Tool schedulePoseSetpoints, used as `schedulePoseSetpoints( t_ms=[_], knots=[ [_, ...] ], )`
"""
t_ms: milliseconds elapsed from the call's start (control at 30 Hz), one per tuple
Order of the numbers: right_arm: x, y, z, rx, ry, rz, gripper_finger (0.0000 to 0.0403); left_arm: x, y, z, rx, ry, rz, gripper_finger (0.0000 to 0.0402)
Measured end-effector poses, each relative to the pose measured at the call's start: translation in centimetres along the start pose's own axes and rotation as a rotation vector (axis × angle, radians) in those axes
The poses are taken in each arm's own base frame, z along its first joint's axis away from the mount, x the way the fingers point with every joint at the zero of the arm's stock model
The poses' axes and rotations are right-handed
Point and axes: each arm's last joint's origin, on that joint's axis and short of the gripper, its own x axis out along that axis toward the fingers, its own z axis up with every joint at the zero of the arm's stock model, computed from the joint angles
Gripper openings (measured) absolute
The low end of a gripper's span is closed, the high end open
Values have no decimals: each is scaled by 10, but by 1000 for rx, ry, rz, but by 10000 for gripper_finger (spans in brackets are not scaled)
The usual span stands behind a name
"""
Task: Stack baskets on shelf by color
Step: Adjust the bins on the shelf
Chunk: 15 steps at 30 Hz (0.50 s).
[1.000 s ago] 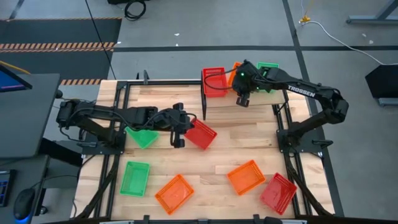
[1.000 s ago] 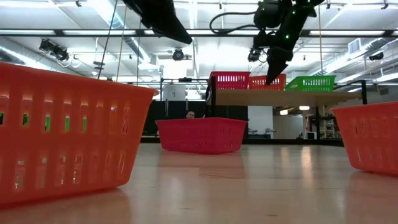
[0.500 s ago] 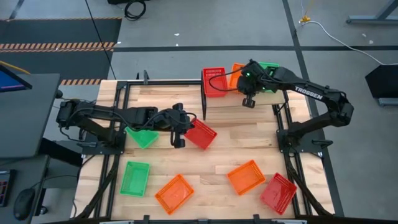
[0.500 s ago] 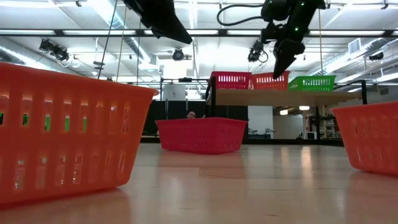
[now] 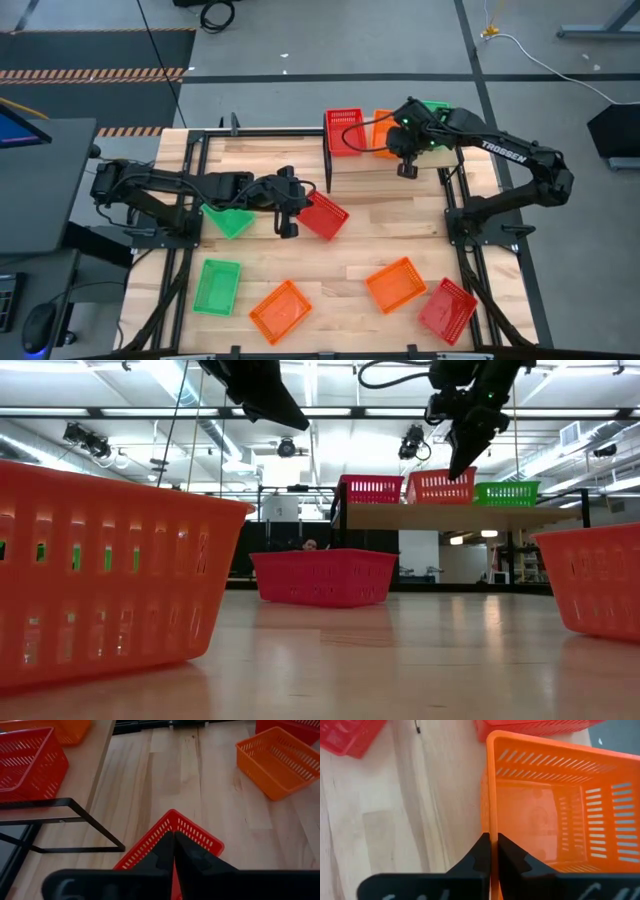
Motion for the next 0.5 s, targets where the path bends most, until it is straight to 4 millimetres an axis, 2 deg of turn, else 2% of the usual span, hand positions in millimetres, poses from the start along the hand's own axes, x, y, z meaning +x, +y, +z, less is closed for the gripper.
schedulePoseSetpoints(
  t_ms=[200, 500],
  knots=[
    [0, 0, 0, -39, 8, 5, 16, 0, 0, 0, -3, -1, 0, 24],
    [0, 2, -3, -72, 37, 20, 30, 0, 0, 0, -5, 0, 0, 16]
  ],
)
